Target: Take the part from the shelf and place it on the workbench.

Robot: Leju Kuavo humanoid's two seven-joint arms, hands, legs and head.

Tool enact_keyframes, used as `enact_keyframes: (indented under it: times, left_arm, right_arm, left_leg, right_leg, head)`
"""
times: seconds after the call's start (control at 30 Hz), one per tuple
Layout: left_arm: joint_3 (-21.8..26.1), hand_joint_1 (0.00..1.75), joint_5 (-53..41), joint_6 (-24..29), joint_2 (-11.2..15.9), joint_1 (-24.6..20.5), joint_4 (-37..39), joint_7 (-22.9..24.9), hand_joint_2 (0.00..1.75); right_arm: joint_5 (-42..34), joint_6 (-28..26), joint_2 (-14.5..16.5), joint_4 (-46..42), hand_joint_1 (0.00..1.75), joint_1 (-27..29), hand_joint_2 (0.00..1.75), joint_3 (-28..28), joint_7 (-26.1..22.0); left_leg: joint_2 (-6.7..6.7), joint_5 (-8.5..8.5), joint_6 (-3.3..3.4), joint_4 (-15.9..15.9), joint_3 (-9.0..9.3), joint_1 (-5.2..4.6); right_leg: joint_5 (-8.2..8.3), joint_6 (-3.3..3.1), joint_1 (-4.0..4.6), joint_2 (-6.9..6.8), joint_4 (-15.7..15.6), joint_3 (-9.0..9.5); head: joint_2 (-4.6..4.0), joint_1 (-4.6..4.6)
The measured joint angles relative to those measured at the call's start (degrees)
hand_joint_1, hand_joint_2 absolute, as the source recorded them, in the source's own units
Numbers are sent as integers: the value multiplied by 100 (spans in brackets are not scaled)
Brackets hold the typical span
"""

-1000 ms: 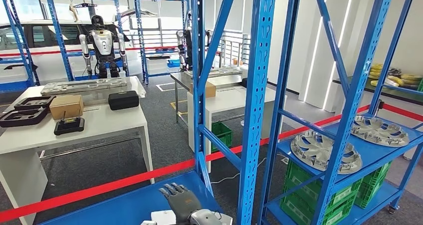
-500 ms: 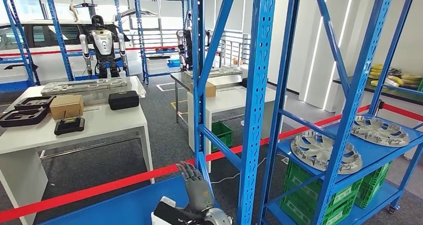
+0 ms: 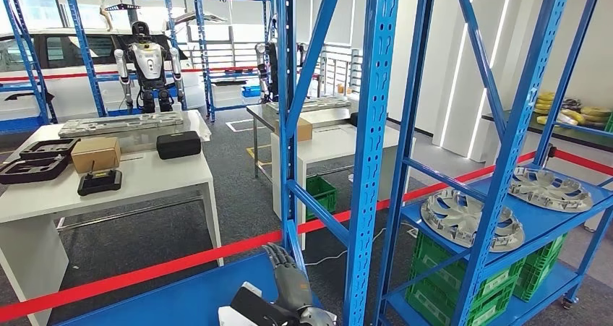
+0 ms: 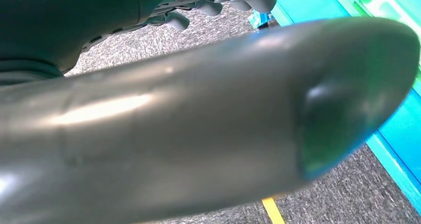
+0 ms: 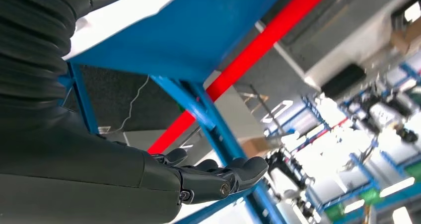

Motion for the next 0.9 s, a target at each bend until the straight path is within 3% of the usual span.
enact_keyframes:
  times: [0.3,0.63,0.9]
  left_arm:
    - [-9,0,-80,-73,-10,-21,1,-15,0]
    - [-18,0,-132,-87,-15,-21,2,9,0]
    - [-48,0,-188,-163,-15,-19,3,58,0]
  right_arm:
    - [245,632,235,2,0,-111,175,208,70]
    - [290,673,329,8,0,-133,175,351,88]
    - [581,756,253,44,0,-108,175,487,417]
  left_leg:
    - [0,5,-3,0,31,-1]
    - [-1,5,-3,0,32,-1]
    - [0,5,-3,0,32,-1]
  right_leg:
    - [2,0,0,0,0,-2]
    - [2,0,0,0,0,-2]
    - [2,0,0,1,0,-5]
  head:
    - [0,0]
    - [0,1]
    - [0,1]
